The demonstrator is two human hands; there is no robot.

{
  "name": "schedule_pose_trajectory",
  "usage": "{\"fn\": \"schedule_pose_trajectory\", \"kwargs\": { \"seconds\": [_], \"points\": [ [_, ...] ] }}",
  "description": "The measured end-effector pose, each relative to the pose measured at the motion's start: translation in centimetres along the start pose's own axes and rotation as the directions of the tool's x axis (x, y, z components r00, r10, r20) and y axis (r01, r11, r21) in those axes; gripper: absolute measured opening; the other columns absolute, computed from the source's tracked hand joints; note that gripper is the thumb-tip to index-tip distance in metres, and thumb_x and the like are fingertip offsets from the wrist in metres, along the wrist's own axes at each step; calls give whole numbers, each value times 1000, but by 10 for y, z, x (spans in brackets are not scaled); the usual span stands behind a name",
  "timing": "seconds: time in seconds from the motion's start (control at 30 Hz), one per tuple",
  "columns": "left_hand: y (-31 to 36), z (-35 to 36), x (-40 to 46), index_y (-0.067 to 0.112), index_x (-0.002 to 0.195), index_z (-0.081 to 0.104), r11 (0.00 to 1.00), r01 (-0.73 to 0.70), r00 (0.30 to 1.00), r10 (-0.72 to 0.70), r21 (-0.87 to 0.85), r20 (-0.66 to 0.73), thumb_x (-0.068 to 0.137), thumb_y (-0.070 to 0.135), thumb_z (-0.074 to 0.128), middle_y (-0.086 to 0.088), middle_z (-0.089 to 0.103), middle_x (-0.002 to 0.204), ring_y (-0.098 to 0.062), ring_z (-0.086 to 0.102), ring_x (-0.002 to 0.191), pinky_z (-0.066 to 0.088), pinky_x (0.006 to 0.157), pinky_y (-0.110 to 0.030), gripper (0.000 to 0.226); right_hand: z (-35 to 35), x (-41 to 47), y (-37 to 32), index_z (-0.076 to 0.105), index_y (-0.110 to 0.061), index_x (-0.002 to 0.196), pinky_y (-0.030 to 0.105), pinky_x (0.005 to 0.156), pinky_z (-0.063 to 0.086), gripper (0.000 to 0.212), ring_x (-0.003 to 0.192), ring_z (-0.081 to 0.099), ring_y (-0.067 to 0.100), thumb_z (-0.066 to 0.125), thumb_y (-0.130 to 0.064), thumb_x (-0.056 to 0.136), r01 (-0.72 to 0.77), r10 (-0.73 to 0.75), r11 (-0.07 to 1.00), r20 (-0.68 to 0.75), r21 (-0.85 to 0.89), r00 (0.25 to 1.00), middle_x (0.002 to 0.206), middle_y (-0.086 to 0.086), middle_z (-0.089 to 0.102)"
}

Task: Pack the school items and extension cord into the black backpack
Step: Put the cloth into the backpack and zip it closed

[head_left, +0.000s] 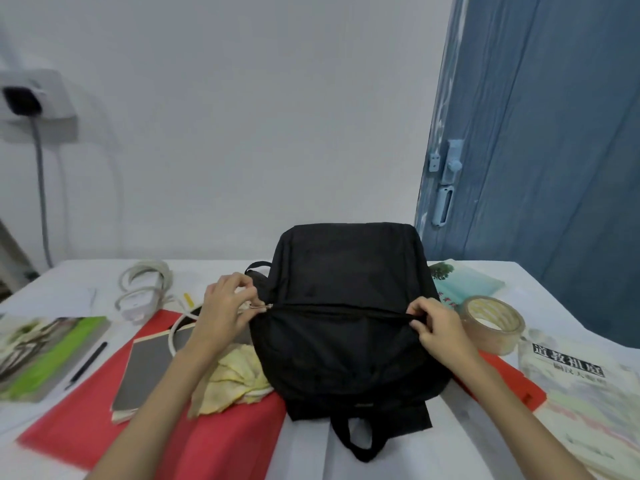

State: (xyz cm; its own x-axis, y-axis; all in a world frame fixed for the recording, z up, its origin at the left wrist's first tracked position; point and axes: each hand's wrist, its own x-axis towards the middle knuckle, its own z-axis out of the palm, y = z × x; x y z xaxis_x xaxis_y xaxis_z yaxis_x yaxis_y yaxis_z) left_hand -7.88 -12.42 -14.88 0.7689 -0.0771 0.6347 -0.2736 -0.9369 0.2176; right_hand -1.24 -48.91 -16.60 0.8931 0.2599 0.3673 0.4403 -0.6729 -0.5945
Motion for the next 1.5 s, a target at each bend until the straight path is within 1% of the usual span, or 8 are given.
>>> {"fn": "schedule_pose_trajectory", "kwargs": {
  "seconds": [0.23, 0.4, 0.57, 0.7, 0.8, 1.07, 1.3, 1.5],
  "points": [
    [41, 2, -6, 43, 81, 53, 923, 127, 949, -7, -364, 314, 68, 26, 46, 14, 52, 101, 1, 48, 98, 33, 89, -11, 23, -6, -3, -60, 59, -44, 91, 42, 100, 36, 31, 107, 42, 10, 59, -59, 64, 68, -80, 996, 207, 61, 975, 107, -18, 51],
    [14, -11, -15, 51, 75, 62, 874, 265, 958, -192, -408, 213, 70, 9, 46, 10, 59, 100, 7, 51, 98, 32, 87, -2, 44, -4, -16, -76, 53, -50, 90, 45, 116, -10, 44, 141, -19, 17, 81, -52, 56, 199, 9, 966, 789, -166, 614, 153, -14, 1],
    [-43, -53, -41, 27, 76, 65, 839, 458, 881, -472, -294, 26, 80, -9, 54, 4, 62, 93, -10, 56, 93, 41, 84, -16, 38, 3, 9, -82, 59, -41, 66, 41, 93, 44, 29, 99, 60, 16, 66, -68, 60, 88, -136, 983, 318, 162, 938, 96, -16, 66],
    [-106, -58, -60, 17, 104, 64, 740, 659, 707, -670, 133, 226, 81, 33, 66, -12, 62, 114, -31, 54, 107, 45, 88, -44, 28, -3, 37, -82, 58, -24, 72, 36, 71, 48, 14, 71, 59, 14, 69, -27, 82, -21, 59, 972, -156, 236, 986, 70, -8, 63],
    [-116, -50, -66, 19, 117, 59, 738, 560, 585, -674, 377, 452, 82, 56, 58, -7, 56, 125, -28, 44, 120, 40, 97, -41, 51, 3, 38, -88, 58, -27, 70, 33, 74, 48, 21, 79, 63, 15, 65, -11, 81, -125, 131, 966, -12, 228, 991, 76, -6, 66],
    [-120, -54, -71, 20, 116, 54, 740, 544, 610, -672, 395, 419, 87, 57, 49, -7, 53, 124, -31, 43, 116, 36, 91, -37, 48, 61, -1, -179, 67, -24, 81, 15, 76, 43, 36, 101, 57, 13, 49, -14, 53, -185, -57, 874, 473, 450, 879, 106, 3, 67],
    [-114, -81, -73, 16, 55, 34, 750, 614, 629, -653, 245, 421, 86, 57, 50, -4, 50, 61, -27, 53, 72, 33, 63, -33, 53, 163, -29, -244, 41, -40, 130, 43, 114, -2, 76, 143, 2, 14, 39, -73, 62, 481, -322, 869, 608, -114, 726, 153, -9, 18],
    [-119, -127, -77, 17, 50, 37, 735, 580, 713, -667, 351, 218, 82, 68, 43, -7, 54, 65, -30, 63, 81, 37, 61, -33, 61, 187, -30, -250, 46, -32, 126, 38, 96, 32, 42, 122, 38, 25, 26, -44, 91, 373, -172, 864, 495, -340, 851, 134, -2, 41]
  ]
}}
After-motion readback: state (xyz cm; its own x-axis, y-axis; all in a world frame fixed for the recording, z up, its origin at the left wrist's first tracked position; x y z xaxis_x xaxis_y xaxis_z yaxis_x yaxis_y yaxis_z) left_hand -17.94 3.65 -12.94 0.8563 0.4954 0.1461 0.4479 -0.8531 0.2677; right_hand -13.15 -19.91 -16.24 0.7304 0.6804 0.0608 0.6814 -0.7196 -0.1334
